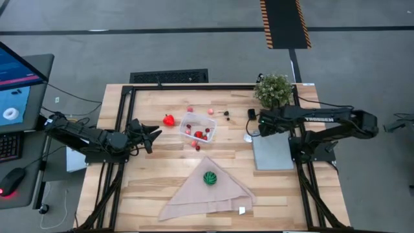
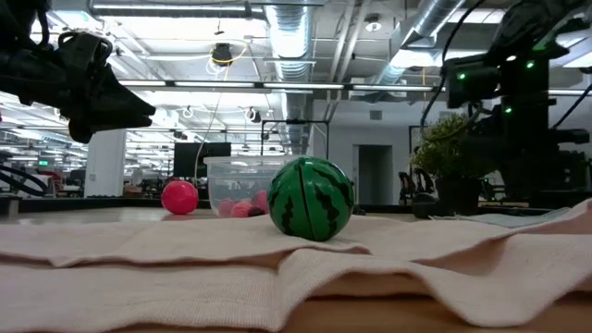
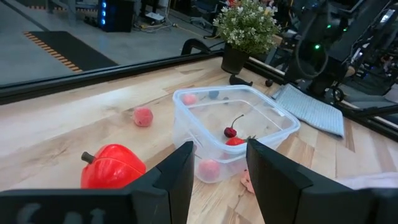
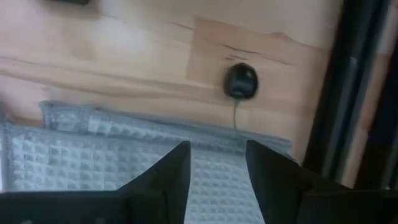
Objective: Pick and placing Produce into tupperware
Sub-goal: Put the black cherry into the transparent bin
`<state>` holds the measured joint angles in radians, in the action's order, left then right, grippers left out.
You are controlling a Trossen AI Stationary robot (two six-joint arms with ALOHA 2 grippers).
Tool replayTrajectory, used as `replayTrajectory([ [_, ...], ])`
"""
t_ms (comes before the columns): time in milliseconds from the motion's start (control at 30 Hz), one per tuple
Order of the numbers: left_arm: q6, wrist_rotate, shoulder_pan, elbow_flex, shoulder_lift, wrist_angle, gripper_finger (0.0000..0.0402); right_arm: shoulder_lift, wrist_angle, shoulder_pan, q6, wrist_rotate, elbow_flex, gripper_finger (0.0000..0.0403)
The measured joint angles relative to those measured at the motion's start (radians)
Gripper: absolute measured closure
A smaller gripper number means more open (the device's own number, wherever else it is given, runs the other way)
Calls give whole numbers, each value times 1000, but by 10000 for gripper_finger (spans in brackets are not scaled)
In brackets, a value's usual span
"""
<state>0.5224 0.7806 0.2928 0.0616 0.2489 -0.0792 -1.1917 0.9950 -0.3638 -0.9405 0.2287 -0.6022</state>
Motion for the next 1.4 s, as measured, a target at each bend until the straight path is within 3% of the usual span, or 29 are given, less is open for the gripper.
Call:
replayTrajectory([
  [300, -6, -24, 0, 0, 0, 0, 263, -114, -23, -58, 53, -6, 0, 207],
  [867, -6, -25, 0, 0, 0, 1, 263, -235, -68, -144, 191, -28, -2, 243],
  [1067, -5, -25, 0, 0, 0, 2, 263, -234, -85, -170, 236, -57, -2, 279],
  [1400, -5, -25, 0, 0, 0, 2, 263, -234, -96, -194, 269, -78, -1, 382],
])
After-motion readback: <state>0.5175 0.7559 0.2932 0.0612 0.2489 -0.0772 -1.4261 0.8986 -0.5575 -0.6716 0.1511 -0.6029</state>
